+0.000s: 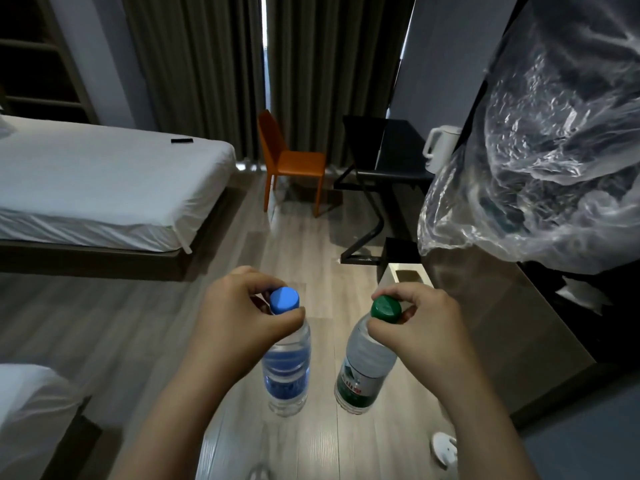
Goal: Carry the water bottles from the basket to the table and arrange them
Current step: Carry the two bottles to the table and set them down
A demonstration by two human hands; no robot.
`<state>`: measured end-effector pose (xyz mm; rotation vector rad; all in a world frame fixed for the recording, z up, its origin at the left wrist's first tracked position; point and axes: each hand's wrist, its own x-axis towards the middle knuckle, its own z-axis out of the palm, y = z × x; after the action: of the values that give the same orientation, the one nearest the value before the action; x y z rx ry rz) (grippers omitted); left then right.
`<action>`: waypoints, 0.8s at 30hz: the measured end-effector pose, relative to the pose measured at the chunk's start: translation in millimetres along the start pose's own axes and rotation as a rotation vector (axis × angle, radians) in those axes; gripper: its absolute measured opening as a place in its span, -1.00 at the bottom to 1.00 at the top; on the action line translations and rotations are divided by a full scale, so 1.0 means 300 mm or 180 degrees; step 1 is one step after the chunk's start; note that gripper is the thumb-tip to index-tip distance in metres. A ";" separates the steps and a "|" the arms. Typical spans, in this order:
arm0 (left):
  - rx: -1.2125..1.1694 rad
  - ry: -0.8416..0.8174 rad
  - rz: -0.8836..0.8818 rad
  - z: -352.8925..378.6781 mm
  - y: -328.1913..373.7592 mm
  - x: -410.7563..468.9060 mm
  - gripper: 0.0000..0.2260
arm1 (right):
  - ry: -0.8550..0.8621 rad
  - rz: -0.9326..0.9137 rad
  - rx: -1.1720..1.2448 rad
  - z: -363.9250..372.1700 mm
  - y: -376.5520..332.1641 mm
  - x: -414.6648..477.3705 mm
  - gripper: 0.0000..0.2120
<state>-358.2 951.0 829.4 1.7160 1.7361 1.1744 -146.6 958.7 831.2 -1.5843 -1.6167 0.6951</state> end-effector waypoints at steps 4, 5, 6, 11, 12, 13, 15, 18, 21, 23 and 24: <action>0.0029 -0.0039 -0.0003 0.048 -0.059 0.202 -0.84 | -0.0038 -0.0010 -0.0042 0.064 0.023 0.207 -0.78; 0.0044 -0.0039 0.0004 0.059 -0.076 0.260 -0.84 | -0.0037 -0.0021 -0.0080 0.082 0.023 0.264 -0.79; 0.0060 -0.0036 0.0009 0.068 -0.092 0.321 -0.84 | -0.0038 -0.0021 -0.0110 0.098 0.020 0.322 -0.80; 0.0139 -0.0068 0.0076 0.110 -0.147 0.647 -0.84 | -0.0029 0.0089 -0.0130 0.174 -0.007 0.619 -0.78; 0.0149 -0.0081 0.0099 0.116 -0.155 0.709 -0.85 | 0.0013 0.0098 -0.0129 0.188 -0.012 0.676 -0.77; 0.0149 -0.0094 0.0122 0.121 -0.163 0.771 -0.86 | 0.0058 0.0103 -0.0121 0.201 -0.018 0.730 -0.76; 0.0168 -0.0088 0.0131 0.133 -0.182 0.894 -0.87 | 0.0116 0.0135 -0.0092 0.226 -0.018 0.837 -0.76; 0.0209 -0.0075 0.0065 0.168 -0.208 1.057 -0.88 | 0.0079 0.0196 -0.0086 0.248 0.000 0.990 -0.77; 0.0228 -0.0167 0.0060 0.221 -0.221 1.198 -0.86 | 0.0037 0.0270 -0.0130 0.257 0.025 1.144 -0.78; 0.0262 -0.0206 0.0016 0.265 -0.226 1.298 -0.85 | 0.0012 0.0266 -0.0261 0.263 0.045 1.258 -0.78; 0.0265 -0.0204 0.0008 0.290 -0.228 1.348 -0.85 | -0.0004 0.0245 -0.0331 0.262 0.051 1.317 -0.79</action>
<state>-387.4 1369.2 830.4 1.7845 1.7675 1.0500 -180.9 1360.4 829.6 -1.7287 -1.6228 0.6614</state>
